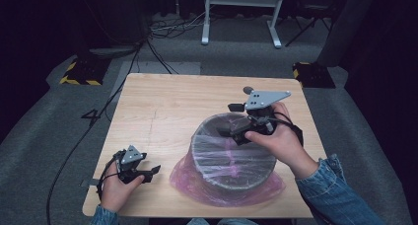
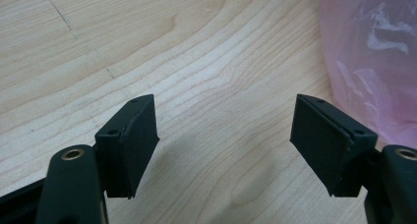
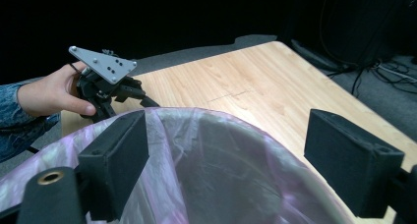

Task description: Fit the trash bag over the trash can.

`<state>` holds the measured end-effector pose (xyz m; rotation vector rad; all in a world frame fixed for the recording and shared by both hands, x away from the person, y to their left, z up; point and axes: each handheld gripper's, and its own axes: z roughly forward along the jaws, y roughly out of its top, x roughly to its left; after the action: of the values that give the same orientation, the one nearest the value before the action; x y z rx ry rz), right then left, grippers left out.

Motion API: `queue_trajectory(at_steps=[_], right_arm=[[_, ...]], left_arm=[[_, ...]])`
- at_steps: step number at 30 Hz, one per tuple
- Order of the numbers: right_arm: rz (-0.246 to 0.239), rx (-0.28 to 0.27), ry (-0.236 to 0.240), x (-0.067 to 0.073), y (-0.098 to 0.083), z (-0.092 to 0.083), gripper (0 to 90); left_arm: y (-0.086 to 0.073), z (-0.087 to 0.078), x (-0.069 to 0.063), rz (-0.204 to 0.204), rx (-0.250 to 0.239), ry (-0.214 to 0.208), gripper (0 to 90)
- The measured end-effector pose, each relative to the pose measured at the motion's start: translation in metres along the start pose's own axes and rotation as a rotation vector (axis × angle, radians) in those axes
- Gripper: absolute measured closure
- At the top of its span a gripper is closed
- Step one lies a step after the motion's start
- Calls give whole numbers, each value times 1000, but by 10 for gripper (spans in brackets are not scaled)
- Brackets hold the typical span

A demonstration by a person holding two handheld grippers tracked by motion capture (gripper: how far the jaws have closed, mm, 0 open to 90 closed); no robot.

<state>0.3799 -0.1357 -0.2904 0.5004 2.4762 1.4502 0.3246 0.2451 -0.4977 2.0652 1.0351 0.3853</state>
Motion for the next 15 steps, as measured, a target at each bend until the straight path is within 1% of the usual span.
queue_trajectory(at_steps=[2,4,8,15], right_arm=[[5,10,14,3,-1,8,174],[12,25,29,6,-2,15,208],[19,55,35,11,-8,28,194],[23,110,38,13,-22,43,207]], left_arm=[[-1,2,0,10,9,4,259],[-2,3,0,14,18,12,259],[-4,4,2,-5,2,29,267],[-4,5,1,1,18,38,271]])
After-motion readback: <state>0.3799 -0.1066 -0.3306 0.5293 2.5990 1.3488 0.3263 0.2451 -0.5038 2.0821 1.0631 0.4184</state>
